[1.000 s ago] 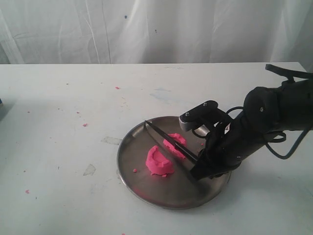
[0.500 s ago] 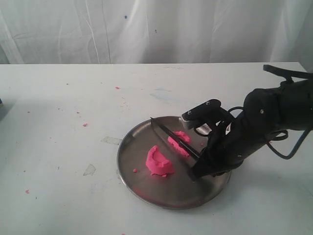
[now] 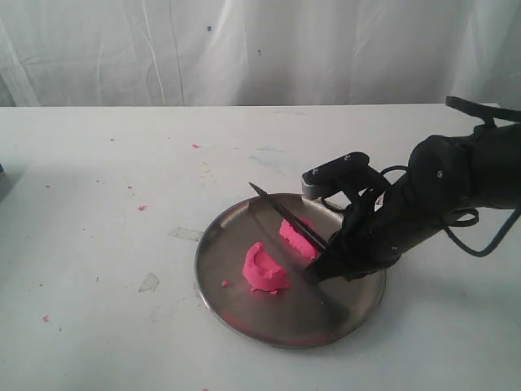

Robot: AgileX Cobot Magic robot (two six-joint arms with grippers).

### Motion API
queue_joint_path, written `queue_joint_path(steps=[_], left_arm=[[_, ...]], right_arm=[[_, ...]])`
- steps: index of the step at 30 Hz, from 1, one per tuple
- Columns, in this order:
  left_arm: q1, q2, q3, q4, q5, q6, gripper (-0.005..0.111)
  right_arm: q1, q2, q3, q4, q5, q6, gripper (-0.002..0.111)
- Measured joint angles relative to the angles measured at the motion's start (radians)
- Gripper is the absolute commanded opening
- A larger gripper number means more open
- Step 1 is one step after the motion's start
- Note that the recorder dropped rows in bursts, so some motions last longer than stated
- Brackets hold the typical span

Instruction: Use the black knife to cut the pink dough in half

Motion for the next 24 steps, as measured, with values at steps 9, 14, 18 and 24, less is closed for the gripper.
queue_joint_path(steps=[9, 14, 18, 24], left_arm=[[0.0, 0.0, 0.0, 0.0, 0.002, 0.0, 0.0], [0.0, 0.0, 0.0, 0.0, 0.002, 0.0, 0.0], [0.0, 0.0, 0.0, 0.0, 0.002, 0.0, 0.0], [0.0, 0.0, 0.0, 0.013, 0.002, 0.0, 0.0]], right_arm=[[0.0, -0.063, -0.01, -0.007, -0.088, 0.018, 0.0], [-0.044, -0.037, -0.01, -0.01, -0.098, 0.049, 0.0], [-0.09, 0.013, -0.01, -0.015, -0.086, 0.149, 0.0], [-0.093, 0.055, -0.01, -0.015, -0.041, 0.177, 0.0]])
